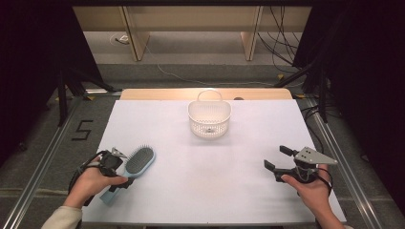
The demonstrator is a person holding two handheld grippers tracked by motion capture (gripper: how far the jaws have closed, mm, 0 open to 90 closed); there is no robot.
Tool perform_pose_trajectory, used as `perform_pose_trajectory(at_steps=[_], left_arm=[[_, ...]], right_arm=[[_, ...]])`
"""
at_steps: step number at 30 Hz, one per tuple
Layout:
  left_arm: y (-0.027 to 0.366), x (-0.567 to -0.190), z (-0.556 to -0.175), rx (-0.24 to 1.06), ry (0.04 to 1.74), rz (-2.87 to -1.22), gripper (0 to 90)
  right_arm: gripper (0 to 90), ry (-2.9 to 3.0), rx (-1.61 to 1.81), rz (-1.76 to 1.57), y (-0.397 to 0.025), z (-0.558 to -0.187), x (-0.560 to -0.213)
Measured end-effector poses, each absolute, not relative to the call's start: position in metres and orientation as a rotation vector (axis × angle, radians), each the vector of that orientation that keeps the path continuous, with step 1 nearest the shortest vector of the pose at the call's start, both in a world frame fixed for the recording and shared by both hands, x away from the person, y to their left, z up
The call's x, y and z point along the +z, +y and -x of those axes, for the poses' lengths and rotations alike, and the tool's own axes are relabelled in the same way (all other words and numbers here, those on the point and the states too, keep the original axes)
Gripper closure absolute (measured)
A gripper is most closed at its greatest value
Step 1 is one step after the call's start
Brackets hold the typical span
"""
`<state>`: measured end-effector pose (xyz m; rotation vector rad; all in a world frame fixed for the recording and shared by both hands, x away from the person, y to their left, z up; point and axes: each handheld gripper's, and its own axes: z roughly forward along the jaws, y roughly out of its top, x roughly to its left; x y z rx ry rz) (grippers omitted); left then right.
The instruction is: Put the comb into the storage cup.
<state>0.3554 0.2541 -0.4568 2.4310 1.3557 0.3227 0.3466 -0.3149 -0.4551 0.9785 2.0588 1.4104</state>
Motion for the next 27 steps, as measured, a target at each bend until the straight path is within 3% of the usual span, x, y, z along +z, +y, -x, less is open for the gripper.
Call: perform_pose_trajectory(at_steps=[6, 21, 27], left_arm=[[0.254, -0.458, -0.359, 0.312, 1.376, -2.438, 25.5], [0.251, -0.464, -0.365, 0.255, 1.397, -2.496, 46.7], [0.251, -0.465, -0.366, 0.219, 1.393, -2.532, 49.9]], right_arm=[[16.1, 2.059, 1.409, -0.979, -0.315, -0.347, -0.455], [16.1, 2.061, 1.405, -0.979, -0.315, -0.347, -0.455], [16.1, 2.061, 1.405, -0.979, -0.315, -0.347, -0.455]])
